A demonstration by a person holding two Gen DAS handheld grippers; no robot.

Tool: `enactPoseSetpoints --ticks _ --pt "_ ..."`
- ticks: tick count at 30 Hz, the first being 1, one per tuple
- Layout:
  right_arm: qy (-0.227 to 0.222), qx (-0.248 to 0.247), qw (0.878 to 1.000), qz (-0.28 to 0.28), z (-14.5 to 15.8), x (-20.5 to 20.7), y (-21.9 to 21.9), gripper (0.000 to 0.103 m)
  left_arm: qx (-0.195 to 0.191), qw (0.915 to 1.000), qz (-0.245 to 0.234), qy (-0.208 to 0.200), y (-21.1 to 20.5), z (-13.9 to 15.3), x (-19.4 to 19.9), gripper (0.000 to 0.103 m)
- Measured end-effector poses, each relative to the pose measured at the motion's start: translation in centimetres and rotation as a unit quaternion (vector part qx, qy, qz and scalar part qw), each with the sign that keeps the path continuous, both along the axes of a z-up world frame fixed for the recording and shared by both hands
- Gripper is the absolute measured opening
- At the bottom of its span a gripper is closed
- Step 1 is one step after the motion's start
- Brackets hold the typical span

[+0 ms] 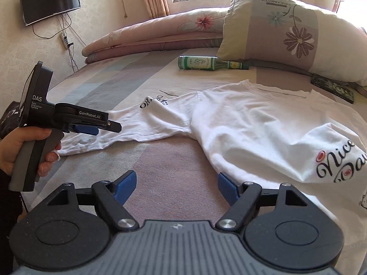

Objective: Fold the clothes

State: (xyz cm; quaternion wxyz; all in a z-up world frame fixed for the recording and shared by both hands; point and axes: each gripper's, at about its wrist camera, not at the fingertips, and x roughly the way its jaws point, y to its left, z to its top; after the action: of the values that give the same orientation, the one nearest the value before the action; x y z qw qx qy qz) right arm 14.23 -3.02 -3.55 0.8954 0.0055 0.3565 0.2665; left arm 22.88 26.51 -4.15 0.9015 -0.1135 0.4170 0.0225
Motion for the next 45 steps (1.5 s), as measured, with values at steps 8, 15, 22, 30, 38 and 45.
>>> enactPoseSetpoints --ticks 8,15,22,30,38,45 --pt "0.019 -0.016 1.000 0.013 -2.2 -3.0 -5.0 0.082 0.002 0.9936 -0.112 -0.013 -8.2 1.9 -0.2 0.077" --pt "0.003 -0.025 0.999 0.023 -1.9 -4.6 -7.7 0.081 0.026 0.9678 -0.250 0.007 -18.3 0.7 -1.7 0.078" --pt "-0.020 -0.032 0.999 -0.003 -1.1 -6.9 -12.4 0.085 0.074 0.9457 -0.316 0.009 -23.4 -0.1 -4.8 0.080" --pt "0.002 0.010 0.998 -0.069 -1.8 -7.9 -19.6 0.088 0.076 0.9436 -0.322 0.008 -27.4 -0.1 -8.3 0.080" --pt "0.006 0.038 0.995 -0.088 -2.8 -9.9 -23.4 0.094 0.051 0.9357 -0.348 -0.026 -33.3 2.9 -7.8 0.080" --pt "0.010 0.063 0.991 -0.116 -3.3 -11.4 -26.5 0.094 0.001 0.9262 -0.376 -0.027 -39.2 2.1 -6.1 0.082"
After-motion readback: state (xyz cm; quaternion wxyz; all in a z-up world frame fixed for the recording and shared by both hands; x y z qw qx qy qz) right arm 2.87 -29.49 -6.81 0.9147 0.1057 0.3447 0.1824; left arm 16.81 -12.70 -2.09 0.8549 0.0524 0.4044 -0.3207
